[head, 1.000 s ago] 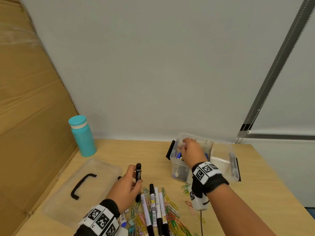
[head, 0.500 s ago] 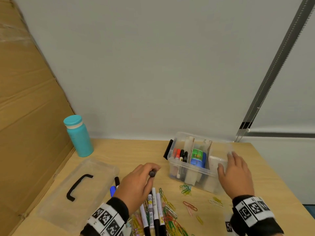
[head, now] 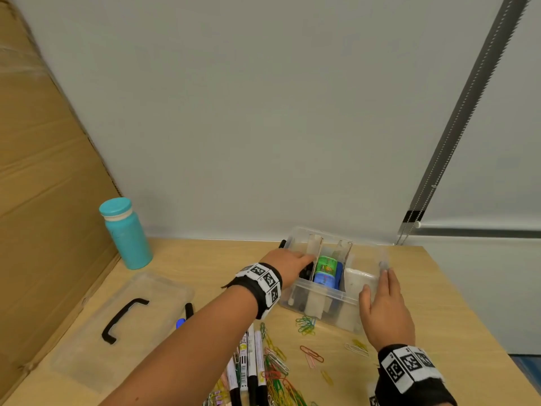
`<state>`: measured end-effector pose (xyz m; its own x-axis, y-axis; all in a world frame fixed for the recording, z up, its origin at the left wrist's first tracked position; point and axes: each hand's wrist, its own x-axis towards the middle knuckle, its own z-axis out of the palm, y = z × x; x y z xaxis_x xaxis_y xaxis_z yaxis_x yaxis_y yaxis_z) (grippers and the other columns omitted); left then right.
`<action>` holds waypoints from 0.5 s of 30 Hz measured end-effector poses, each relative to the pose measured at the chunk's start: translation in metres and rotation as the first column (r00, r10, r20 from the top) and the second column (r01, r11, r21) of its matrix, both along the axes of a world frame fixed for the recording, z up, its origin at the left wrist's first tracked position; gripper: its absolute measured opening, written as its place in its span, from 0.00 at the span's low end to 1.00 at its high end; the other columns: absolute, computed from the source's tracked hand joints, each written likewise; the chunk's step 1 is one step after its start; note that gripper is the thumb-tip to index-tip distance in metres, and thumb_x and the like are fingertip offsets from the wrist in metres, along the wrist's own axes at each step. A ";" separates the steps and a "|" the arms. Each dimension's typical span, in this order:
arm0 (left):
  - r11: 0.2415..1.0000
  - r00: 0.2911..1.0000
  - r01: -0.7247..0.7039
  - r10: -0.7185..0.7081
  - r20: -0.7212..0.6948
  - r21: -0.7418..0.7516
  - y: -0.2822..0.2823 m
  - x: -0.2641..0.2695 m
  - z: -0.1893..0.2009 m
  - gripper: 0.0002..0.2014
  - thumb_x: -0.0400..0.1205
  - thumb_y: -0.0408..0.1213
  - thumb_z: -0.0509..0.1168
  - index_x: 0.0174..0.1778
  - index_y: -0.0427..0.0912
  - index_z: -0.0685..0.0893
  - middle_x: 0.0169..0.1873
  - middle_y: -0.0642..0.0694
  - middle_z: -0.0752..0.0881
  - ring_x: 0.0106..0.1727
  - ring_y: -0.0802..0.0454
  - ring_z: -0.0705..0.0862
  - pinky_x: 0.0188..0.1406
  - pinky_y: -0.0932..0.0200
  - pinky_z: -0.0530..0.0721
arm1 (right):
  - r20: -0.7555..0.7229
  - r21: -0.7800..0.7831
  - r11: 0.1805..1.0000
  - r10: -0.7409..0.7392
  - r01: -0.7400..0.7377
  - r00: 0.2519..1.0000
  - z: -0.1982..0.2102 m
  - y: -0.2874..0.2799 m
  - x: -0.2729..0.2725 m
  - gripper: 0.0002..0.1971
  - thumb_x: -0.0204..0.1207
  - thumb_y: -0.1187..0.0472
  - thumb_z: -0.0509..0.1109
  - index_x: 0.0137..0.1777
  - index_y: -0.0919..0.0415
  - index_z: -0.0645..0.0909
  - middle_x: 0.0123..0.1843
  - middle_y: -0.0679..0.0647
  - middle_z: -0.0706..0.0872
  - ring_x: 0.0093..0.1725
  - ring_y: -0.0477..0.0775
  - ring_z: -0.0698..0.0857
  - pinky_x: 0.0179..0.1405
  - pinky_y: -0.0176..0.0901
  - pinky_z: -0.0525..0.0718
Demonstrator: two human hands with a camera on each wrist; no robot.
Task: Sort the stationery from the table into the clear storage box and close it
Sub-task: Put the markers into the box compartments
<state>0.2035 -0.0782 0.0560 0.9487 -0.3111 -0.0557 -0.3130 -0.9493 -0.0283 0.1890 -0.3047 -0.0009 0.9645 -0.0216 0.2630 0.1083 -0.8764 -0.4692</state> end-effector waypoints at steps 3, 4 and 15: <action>0.987 0.997 -0.046 0.054 0.046 -0.153 0.009 -0.011 -0.007 0.31 0.81 0.24 0.58 0.80 0.50 0.62 0.75 0.46 0.72 0.74 0.43 0.71 0.73 0.50 0.69 | 0.008 0.003 1.000 0.008 -0.008 1.000 -0.002 0.000 0.001 0.33 0.82 0.48 0.50 0.84 0.60 0.51 0.85 0.57 0.55 0.79 0.58 0.68 0.67 0.54 0.80; 0.971 0.994 -0.069 0.086 0.065 -0.227 0.013 -0.019 -0.007 0.32 0.80 0.22 0.57 0.80 0.50 0.62 0.78 0.48 0.68 0.77 0.46 0.67 0.76 0.52 0.64 | 0.015 0.000 1.000 0.008 -0.008 1.000 -0.002 -0.001 0.001 0.33 0.82 0.48 0.50 0.84 0.60 0.51 0.85 0.57 0.55 0.78 0.58 0.69 0.66 0.55 0.80; 0.913 0.978 -0.192 0.208 0.004 -0.360 0.087 -0.148 -0.050 0.15 0.85 0.37 0.55 0.66 0.52 0.78 0.66 0.56 0.76 0.67 0.57 0.72 0.67 0.62 0.72 | 0.050 -0.085 0.996 -0.020 0.024 0.999 -0.003 -0.002 -0.001 0.29 0.82 0.50 0.49 0.81 0.62 0.57 0.82 0.63 0.62 0.77 0.68 0.66 0.75 0.65 0.69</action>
<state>0.0556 0.0087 0.0056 0.9923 -0.1064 0.0640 -0.1212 -0.9416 0.3143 0.1884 -0.3065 -0.0037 0.9499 -0.0182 0.3120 0.1095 -0.9157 -0.3867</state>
